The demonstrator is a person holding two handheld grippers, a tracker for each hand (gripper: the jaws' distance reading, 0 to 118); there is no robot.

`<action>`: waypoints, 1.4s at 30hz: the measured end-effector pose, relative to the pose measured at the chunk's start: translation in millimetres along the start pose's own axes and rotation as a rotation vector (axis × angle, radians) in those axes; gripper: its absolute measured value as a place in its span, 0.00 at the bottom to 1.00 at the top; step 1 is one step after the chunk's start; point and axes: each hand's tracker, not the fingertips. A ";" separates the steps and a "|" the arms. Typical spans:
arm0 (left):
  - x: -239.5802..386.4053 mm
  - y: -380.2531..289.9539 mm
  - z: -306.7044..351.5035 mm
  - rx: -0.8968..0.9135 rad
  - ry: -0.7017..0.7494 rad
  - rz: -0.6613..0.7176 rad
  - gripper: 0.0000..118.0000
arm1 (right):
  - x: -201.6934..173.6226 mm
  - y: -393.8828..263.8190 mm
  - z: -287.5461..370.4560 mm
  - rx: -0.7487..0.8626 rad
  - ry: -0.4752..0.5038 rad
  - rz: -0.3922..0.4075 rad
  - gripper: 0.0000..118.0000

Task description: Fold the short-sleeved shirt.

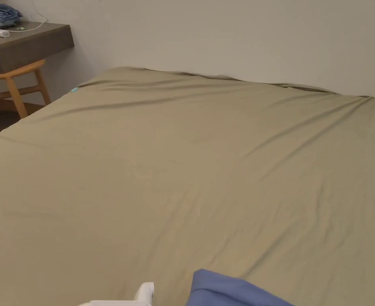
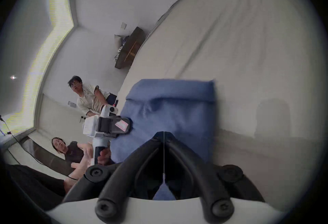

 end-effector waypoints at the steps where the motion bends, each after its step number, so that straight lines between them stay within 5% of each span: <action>1: 2.3 10.1 18.8 0.030 0.011 -0.019 0.20 | -3.1 0.7 6.5 0.007 0.000 0.001 0.02; 11: 35.4 163.6 270.7 0.165 0.520 -0.216 0.20 | -28.8 4.7 34.1 0.049 -0.125 0.047 0.02; 16: 20.7 216.1 347.4 0.150 0.835 -0.154 0.20 | -31.8 2.3 15.7 0.027 -0.153 -0.001 0.02; 18: 5.6 227.1 361.2 0.164 0.842 -0.118 0.21 | -34.9 1.4 8.9 0.019 -0.162 0.000 0.02; 19: -5.2 232.3 362.7 0.168 0.834 -0.101 0.30 | -36.4 0.5 5.3 0.012 -0.165 0.004 0.02; 21: -21.9 234.1 361.0 0.176 0.917 -0.067 0.80 | -39.8 -1.0 -1.5 -0.001 -0.165 0.005 0.02; 24: -30.9 233.0 362.6 0.137 1.137 -0.060 0.82 | -49.3 -1.7 -2.9 -0.026 -0.176 0.032 0.02; 28: 1.3 217.4 369.1 0.130 1.180 -0.115 0.82 | -63.1 -0.2 11.4 -0.012 -0.191 0.094 0.02; 32: 85.0 175.2 342.3 0.359 1.255 -0.378 0.82 | -78.8 10.5 33.5 0.058 -0.271 0.179 0.02; 36: 158.1 101.3 270.6 0.589 0.976 -0.582 0.77 | -103.2 32.2 64.1 0.161 -0.439 0.319 0.03; 37: 170.1 85.1 244.9 0.592 0.896 -0.611 0.69 | -110.3 38.1 71.1 0.190 -0.498 0.359 0.03; 38: 180.6 70.6 219.5 0.580 0.838 -0.639 0.53 | -106.7 41.8 79.9 0.221 -0.543 0.398 0.03; 39: 185.1 59.7 194.4 0.576 0.799 -0.675 0.15 | -110.0 46.3 86.6 0.253 -0.582 0.425 0.03; 40: 193.8 44.0 164.9 0.616 0.786 -0.709 0.00 | -115.1 50.8 92.6 0.285 -0.626 0.434 0.03; 42: 207.6 19.6 117.5 0.644 0.788 -0.760 0.00 | -121.4 56.9 101.6 0.347 -0.695 0.449 0.03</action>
